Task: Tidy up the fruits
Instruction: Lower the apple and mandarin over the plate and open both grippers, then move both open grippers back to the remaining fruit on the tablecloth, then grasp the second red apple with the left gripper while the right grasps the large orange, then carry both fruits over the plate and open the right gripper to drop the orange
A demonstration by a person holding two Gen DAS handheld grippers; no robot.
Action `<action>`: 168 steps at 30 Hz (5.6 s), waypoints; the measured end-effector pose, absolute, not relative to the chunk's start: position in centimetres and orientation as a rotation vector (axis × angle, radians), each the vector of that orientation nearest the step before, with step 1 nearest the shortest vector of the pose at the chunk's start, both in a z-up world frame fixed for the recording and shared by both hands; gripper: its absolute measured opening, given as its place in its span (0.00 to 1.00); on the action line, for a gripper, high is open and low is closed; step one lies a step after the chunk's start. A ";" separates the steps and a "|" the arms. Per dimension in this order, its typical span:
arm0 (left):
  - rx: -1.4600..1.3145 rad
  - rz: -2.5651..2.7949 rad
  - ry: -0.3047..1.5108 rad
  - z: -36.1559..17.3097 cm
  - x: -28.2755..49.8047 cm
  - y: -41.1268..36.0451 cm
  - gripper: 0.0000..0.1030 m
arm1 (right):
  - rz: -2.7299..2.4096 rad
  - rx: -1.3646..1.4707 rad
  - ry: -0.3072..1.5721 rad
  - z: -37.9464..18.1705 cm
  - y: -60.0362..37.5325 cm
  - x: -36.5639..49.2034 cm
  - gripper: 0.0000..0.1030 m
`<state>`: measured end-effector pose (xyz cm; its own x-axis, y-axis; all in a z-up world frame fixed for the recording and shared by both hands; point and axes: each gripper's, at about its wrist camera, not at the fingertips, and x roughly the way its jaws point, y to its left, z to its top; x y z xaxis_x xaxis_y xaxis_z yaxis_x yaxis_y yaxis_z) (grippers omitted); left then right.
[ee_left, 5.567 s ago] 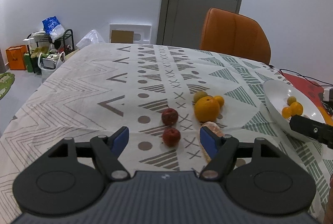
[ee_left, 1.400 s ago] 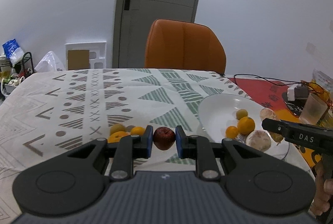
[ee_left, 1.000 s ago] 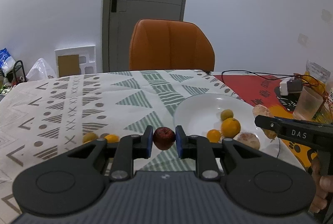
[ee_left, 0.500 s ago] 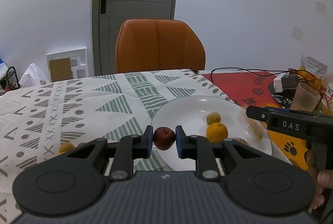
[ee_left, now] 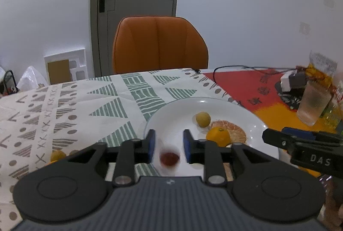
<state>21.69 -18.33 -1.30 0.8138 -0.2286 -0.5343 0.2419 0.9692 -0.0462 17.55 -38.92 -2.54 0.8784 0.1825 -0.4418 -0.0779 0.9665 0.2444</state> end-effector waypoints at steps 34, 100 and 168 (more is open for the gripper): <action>-0.054 -0.039 0.579 -1.1 18.1 -6.9 0.76 | 0.258 0.197 0.498 -1.8 -31.3 16.5 0.76; -0.221 0.076 0.611 -4.4 17.2 3.7 0.21 | 0.553 0.009 0.581 -2.4 -15.8 20.4 0.66; -0.111 -0.108 0.568 -1.9 18.1 -6.3 0.21 | 0.289 0.142 0.528 -2.1 -29.0 18.9 0.50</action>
